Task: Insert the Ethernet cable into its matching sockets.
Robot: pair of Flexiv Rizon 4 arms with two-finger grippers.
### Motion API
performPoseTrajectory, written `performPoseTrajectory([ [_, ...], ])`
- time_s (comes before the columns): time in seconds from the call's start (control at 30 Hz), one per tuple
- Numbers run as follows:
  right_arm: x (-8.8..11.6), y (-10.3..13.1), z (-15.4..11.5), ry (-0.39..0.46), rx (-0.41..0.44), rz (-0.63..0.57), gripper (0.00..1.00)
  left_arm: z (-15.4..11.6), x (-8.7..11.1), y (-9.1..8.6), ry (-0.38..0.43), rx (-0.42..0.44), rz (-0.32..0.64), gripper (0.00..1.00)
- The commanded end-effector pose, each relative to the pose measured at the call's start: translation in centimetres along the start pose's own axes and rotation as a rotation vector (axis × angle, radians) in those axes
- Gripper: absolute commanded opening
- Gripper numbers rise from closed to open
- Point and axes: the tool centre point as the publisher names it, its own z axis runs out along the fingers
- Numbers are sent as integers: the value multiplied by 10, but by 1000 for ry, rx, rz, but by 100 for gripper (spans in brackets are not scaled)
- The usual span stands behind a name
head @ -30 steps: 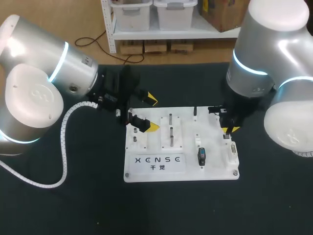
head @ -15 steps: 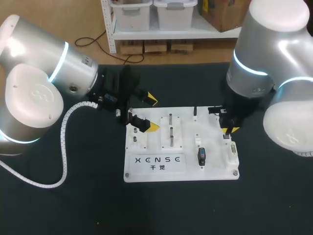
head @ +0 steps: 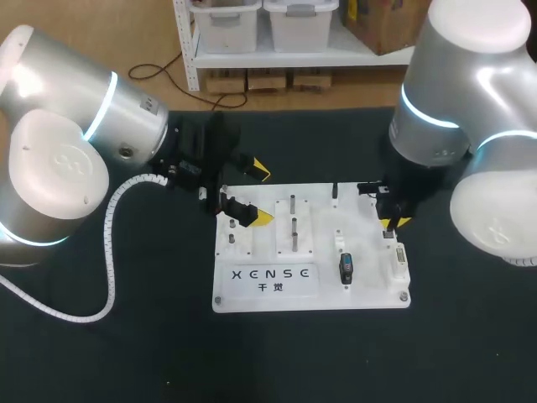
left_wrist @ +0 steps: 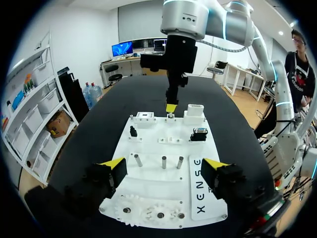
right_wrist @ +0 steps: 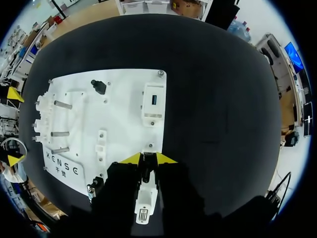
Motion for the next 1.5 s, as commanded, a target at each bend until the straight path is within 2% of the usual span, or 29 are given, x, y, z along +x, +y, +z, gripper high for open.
performPoseTrajectory([
  [0.03,1,0,4,1,-1,1,0,1,0,1,4,1,0,100],
  [1.07,-2,0,5,-8,-2,-12,0,1,0,1,4,1,0,100],
  [1.5,2,0,13,13,-6,-10,0,1,0,1,4,1,0,100],
])
